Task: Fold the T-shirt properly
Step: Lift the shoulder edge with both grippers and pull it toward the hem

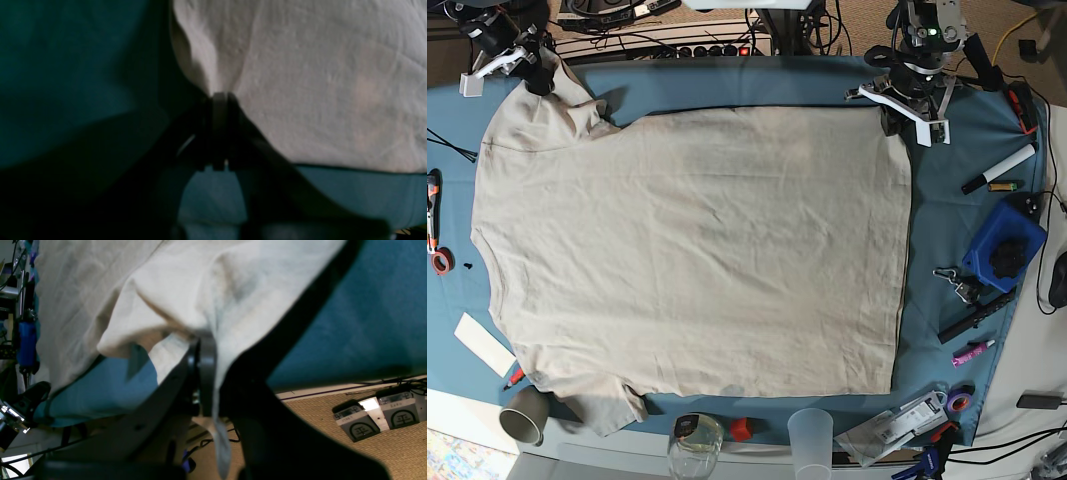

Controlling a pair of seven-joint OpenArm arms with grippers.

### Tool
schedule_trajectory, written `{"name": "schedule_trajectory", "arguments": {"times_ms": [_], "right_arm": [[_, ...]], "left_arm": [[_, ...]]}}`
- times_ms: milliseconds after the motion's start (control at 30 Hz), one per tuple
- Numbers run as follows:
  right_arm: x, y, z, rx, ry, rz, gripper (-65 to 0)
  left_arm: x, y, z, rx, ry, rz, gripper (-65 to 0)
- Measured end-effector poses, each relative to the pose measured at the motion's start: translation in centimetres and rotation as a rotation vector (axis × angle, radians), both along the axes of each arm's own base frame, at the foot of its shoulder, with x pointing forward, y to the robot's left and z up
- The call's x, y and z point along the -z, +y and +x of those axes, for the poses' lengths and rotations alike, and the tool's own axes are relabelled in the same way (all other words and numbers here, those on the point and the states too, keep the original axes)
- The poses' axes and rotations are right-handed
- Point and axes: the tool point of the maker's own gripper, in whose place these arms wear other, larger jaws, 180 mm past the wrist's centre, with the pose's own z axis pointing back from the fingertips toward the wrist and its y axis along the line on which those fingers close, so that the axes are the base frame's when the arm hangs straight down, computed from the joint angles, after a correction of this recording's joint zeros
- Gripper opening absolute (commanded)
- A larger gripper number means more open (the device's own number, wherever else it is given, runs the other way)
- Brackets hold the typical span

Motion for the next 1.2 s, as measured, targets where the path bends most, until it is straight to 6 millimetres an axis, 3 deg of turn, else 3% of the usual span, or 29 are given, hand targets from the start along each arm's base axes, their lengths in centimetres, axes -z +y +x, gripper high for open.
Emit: {"name": "schedule_trajectory", "arguments": {"times_ms": [300, 500, 667, 833, 967, 1200], "right_arm": [[-0.8, 0.6, -0.2, -0.078, 0.032, -0.069, -65.0], [-3.1, -1.4, -1.2, -0.046, 0.02, -0.138, -65.0], [-4.1, -2.5, -3.4, -0.016, 0.045, -0.14, -65.0], [-5.2, -3.0, -5.0, 0.008, 0.05, -0.116, -65.0], [-6.2, -3.2, -6.8, 0.015, 0.071, -0.09, -65.0], [-6.8, -3.6, -9.1, 0.028, 0.115, -0.089, -65.0]], "left_arm": [[-0.4, -0.6, -0.5, 0.028, 0.052, -0.011, -65.0], [-1.4, -0.9, -1.9, 0.05, 0.074, -0.007, -65.0], [-2.7, -0.9, -3.0, 0.054, 0.068, 0.003, -65.0], [-3.4, 0.1, -3.9, 0.068, 0.076, 0.089, -65.0], [-3.0, 0.3, -5.6, 0.083, 0.133, 0.099, -65.0], [-3.1, 3.9, -8.2, 0.016, 0.208, 0.156, -65.0]]}}
